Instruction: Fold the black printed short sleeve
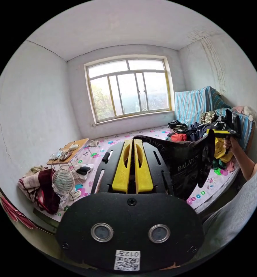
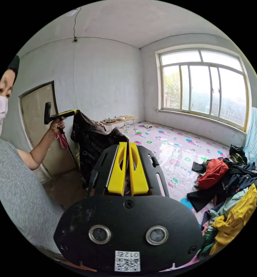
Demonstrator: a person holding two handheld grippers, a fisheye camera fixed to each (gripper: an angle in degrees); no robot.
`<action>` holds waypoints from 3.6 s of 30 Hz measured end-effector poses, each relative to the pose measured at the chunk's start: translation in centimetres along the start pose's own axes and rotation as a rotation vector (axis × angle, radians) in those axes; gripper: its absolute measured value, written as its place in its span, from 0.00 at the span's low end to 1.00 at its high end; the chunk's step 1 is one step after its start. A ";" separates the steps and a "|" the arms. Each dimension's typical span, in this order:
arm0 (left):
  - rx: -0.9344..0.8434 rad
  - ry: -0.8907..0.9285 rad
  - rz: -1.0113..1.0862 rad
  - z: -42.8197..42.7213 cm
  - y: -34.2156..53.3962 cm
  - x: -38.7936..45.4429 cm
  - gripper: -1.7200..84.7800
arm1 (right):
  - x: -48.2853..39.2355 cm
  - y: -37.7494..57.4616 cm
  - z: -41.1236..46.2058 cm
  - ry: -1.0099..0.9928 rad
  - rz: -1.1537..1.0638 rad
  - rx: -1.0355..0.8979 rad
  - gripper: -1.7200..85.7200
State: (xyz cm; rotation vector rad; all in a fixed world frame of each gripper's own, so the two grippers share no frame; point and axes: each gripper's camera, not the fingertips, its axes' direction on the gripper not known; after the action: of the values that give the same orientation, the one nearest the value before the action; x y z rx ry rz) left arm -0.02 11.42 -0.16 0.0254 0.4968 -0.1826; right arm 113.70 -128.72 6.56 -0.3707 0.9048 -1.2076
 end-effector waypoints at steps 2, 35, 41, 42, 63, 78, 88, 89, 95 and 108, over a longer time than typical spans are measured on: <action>0.040 0.009 -0.023 -1.1 0.6 -0.2 0.02 | 3.0 3.3 -0.9 -0.057 0.018 -0.036 0.01; 0.131 -0.129 0.320 -9.0 -8.9 8.4 0.02 | 34.2 38.0 -8.2 -0.319 0.166 0.042 0.03; 0.122 -0.026 0.305 -9.4 -8.7 4.3 0.02 | 29.1 39.4 -9.3 -0.304 0.061 0.010 0.03; 0.111 -0.013 0.307 -9.3 -8.8 3.7 0.02 | 28.0 39.5 -9.0 -0.308 0.042 -0.003 0.03; 0.045 -0.050 0.376 -13.1 -11.7 2.1 0.02 | 12.2 46.9 -0.6 -0.096 -0.095 -0.156 0.11; 0.009 -0.207 0.251 -14.2 -13.8 -4.7 0.02 | 18.5 38.7 -9.2 -0.199 -0.051 -0.099 0.01; 0.035 -0.333 0.107 -15.4 -13.3 -11.9 0.02 | 22.0 24.0 -32.6 -0.054 -0.026 0.250 0.01; 0.047 -0.338 0.098 -15.8 -13.2 -12.5 0.02 | 21.3 22.6 -34.5 -0.029 -0.041 0.279 0.01; 0.083 -0.273 0.074 -14.6 -14.9 -16.2 0.02 | 20.1 14.5 -39.6 0.065 -0.043 0.390 0.01; -0.416 0.097 0.032 27.2 -24.2 -28.9 0.02 | 42.2 -2.0 -12.0 0.281 0.093 -0.114 0.01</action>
State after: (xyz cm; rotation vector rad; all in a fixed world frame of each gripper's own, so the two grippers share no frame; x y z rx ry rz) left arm -16.49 -9.34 38.04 -0.3657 0.6229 -0.0441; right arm 106.29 -165.48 -16.29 -0.2500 1.2237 -1.1417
